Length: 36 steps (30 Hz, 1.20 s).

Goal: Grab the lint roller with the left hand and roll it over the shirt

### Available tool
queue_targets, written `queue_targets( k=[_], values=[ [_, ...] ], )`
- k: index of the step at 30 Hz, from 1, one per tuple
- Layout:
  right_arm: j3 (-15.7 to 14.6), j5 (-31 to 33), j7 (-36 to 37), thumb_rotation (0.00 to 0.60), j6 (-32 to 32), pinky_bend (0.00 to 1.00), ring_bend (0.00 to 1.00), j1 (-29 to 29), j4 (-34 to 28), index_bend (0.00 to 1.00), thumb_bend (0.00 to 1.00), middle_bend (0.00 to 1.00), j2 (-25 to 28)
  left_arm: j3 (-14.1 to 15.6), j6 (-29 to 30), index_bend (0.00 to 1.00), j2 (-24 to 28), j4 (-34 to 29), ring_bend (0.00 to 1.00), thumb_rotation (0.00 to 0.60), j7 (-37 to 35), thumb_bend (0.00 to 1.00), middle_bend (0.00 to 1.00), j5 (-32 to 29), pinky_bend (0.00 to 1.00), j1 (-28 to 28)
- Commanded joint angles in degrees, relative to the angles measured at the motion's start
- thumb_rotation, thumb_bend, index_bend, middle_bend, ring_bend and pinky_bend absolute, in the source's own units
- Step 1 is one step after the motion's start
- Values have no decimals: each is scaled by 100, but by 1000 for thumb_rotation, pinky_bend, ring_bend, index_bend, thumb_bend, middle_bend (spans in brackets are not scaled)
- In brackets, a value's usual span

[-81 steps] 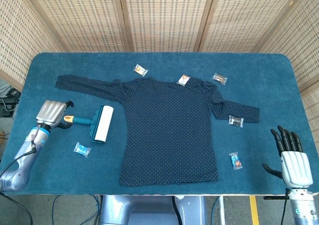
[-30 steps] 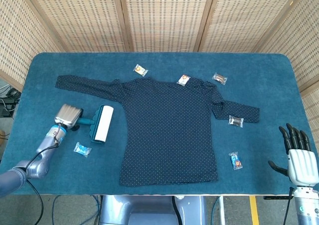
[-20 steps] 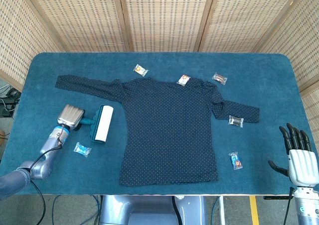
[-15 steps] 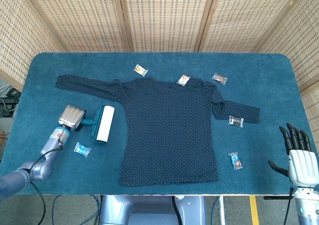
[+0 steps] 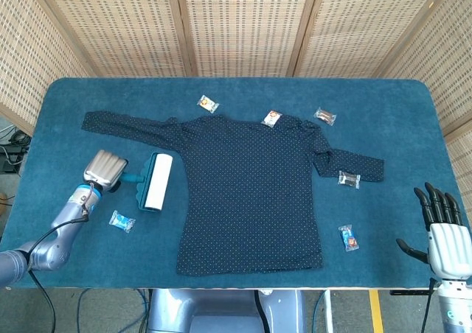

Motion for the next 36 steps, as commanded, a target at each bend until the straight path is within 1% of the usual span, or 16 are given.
queue_targets(
  k=[1,6,7,11,15,17,21,26,36],
  values=[
    [3,-2,33,600,8,0,0,-5,-10,0,136,0,15,11,147,848,303,-491,759,600,409,878,863,-574,695,-290],
    [-7,-9,149,600,-13,0,0,-7,-27,0,136,0,56,57,236,848,494,-931,759,600,996,877,863,-1543,695,-758],
    [-14,-18,169,600,-25,0,0,-3,-25,0,137,0,62,88,261,849,507,-998,759,600,1178,877,863,-1846,695,-913],
    [-13,-5,249,600,-57,0,0,6,-18,0,136,0,74,207,572,851,416,-1125,758,600,1840,878,863,-2774,695,-1464],
    [-9,41,350,600,-125,0,0,21,25,0,136,0,80,259,829,852,211,-1147,759,600,2333,878,863,-3500,695,-1937],
    [-15,75,393,600,-187,0,0,35,46,0,137,0,76,273,902,853,74,-1088,759,600,2522,878,864,-3720,695,-2121],
    [-2,148,551,600,-297,0,0,66,109,0,136,0,80,302,991,853,-394,-723,759,600,2986,878,863,-4343,695,-2516],
    [8,225,668,600,-421,0,0,104,199,0,137,0,69,312,1000,853,-790,-319,759,600,3347,878,864,-4791,695,-2794],
    [20,316,807,600,-566,0,0,150,288,0,137,0,52,251,927,853,-1294,214,759,600,3711,878,863,-5099,695,-3091]
  ],
)
